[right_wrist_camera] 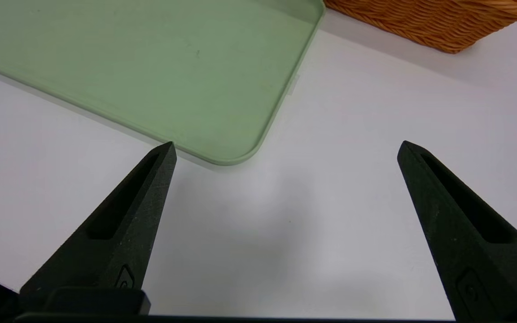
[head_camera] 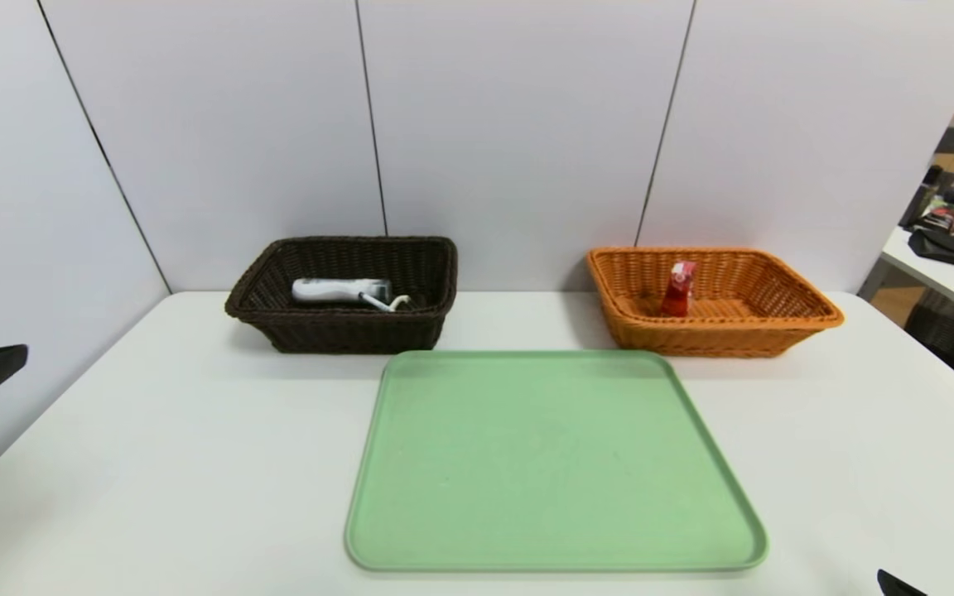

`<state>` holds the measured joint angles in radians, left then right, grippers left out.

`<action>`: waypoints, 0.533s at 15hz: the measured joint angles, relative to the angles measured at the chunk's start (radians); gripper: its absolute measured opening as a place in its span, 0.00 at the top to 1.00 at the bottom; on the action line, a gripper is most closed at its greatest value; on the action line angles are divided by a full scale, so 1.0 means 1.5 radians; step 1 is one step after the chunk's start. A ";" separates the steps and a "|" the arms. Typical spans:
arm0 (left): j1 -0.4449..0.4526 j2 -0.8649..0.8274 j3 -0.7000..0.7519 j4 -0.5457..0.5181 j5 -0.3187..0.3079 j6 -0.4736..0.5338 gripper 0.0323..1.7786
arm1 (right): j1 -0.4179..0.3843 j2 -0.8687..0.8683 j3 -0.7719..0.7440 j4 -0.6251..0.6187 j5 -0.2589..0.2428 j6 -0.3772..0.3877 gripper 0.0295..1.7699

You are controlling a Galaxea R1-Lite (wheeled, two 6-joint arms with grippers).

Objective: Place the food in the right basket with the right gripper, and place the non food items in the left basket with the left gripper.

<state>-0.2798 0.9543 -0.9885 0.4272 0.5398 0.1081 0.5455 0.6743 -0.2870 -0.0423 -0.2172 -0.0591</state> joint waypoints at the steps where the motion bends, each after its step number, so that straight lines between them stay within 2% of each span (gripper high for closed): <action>1: 0.015 -0.025 0.024 -0.010 -0.003 0.001 0.05 | -0.006 0.001 -0.005 -0.001 0.000 0.000 0.04; 5: 0.079 -0.111 0.104 -0.016 -0.055 0.002 0.05 | -0.044 0.008 -0.028 -0.002 0.000 0.000 0.04; 8: 0.113 -0.158 0.138 -0.016 -0.070 0.000 0.05 | -0.070 0.016 -0.052 -0.002 0.000 -0.001 0.04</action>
<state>-0.1096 0.7172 -0.7821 0.4026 0.4353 0.1077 0.4400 0.6985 -0.3647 -0.0460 -0.2179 -0.0606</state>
